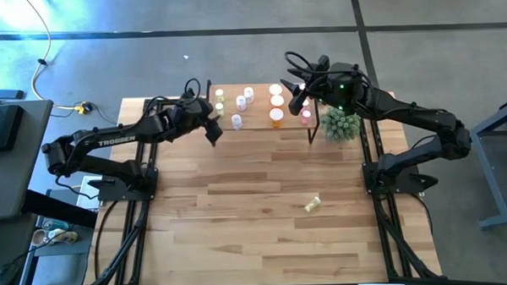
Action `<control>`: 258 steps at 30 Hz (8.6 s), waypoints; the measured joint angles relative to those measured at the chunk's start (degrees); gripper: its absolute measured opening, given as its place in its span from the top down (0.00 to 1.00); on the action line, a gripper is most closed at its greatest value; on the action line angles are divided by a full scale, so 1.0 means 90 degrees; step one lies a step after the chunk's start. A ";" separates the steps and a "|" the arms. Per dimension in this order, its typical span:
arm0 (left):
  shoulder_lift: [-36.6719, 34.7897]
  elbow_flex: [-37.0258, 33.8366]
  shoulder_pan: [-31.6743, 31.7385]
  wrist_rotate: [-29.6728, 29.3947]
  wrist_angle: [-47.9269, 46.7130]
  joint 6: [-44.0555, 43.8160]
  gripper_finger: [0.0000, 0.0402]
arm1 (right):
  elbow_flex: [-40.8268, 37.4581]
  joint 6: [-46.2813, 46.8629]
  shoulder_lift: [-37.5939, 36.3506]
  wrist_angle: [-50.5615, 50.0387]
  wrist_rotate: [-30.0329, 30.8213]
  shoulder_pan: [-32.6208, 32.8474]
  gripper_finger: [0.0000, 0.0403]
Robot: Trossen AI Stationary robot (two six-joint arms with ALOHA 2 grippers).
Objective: Pick and place medicine bottles onto shelf by color
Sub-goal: Adjust the pill bottles on the shelf
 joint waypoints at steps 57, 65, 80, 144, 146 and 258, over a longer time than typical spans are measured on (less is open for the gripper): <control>-0.1253 -0.1498 -0.1817 0.0210 0.1244 -0.1167 0.39 | 0.4897 -0.0623 0.5219 -0.4590 -0.0966 -0.0902 0.57; -0.1253 -0.1498 -0.1817 0.0203 0.1247 -0.1167 0.39 | 0.4896 -0.0612 0.5316 -0.4357 -0.0744 -0.0920 0.57; -0.1253 -0.1498 -0.1817 0.0214 0.1244 -0.1146 0.39 | 0.4891 -0.0676 0.5561 -0.4065 -0.0797 -0.0976 0.57; -0.1250 -0.1494 -0.1813 0.0706 0.1732 0.0132 0.39 | 0.6657 -0.1275 0.5494 -0.4616 0.0581 0.0966 0.57; -0.1241 -0.1492 -0.1813 0.0753 0.1759 0.0324 0.39 | 0.6775 -0.1331 0.5390 -0.4680 0.0702 0.0958 0.57; -0.2161 -0.1496 -0.1332 0.0241 0.0661 0.0152 0.39 | 0.3145 0.0288 0.4762 -0.2145 -0.0966 0.1061 0.86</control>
